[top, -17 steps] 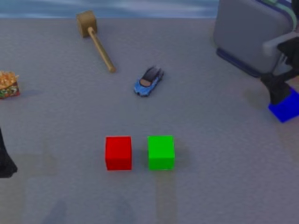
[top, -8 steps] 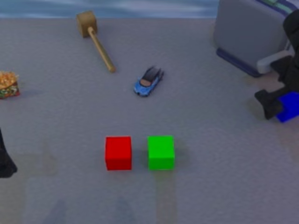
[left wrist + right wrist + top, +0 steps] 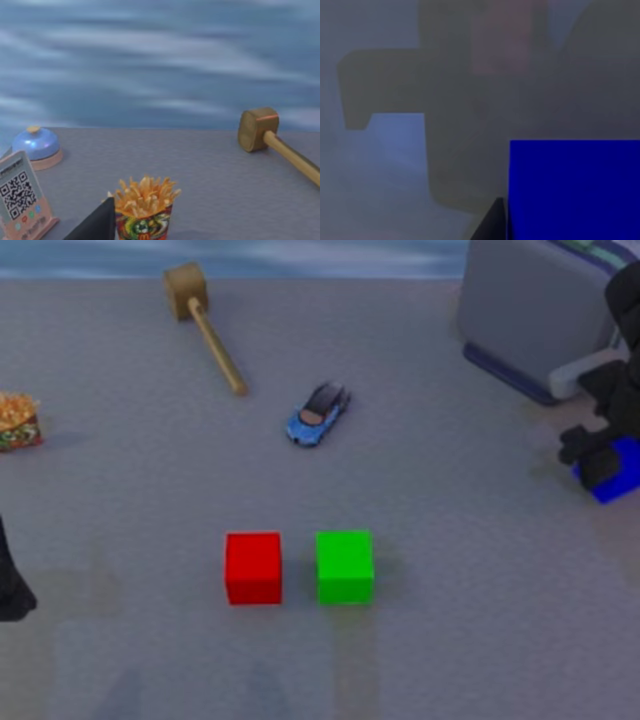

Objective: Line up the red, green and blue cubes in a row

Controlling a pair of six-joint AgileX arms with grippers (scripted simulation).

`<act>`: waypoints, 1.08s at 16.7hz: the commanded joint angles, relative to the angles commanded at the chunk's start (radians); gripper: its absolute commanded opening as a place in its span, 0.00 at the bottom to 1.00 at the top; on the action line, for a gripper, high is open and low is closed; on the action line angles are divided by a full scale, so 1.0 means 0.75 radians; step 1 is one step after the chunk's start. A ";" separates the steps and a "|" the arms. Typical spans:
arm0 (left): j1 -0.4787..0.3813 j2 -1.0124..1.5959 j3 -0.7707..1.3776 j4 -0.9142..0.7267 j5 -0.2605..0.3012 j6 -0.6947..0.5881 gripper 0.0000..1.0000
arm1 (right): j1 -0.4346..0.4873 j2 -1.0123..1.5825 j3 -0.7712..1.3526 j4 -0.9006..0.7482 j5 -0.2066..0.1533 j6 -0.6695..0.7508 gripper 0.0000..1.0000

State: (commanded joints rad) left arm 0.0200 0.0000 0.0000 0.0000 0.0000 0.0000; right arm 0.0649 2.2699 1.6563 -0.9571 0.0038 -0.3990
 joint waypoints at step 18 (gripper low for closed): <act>0.000 0.000 0.000 0.000 0.000 0.000 1.00 | 0.000 -0.029 0.077 -0.102 -0.002 0.000 0.00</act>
State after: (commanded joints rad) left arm 0.0200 0.0000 0.0000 0.0000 0.0000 0.0000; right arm 0.0646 2.2485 1.7142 -1.0334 0.0024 -0.3988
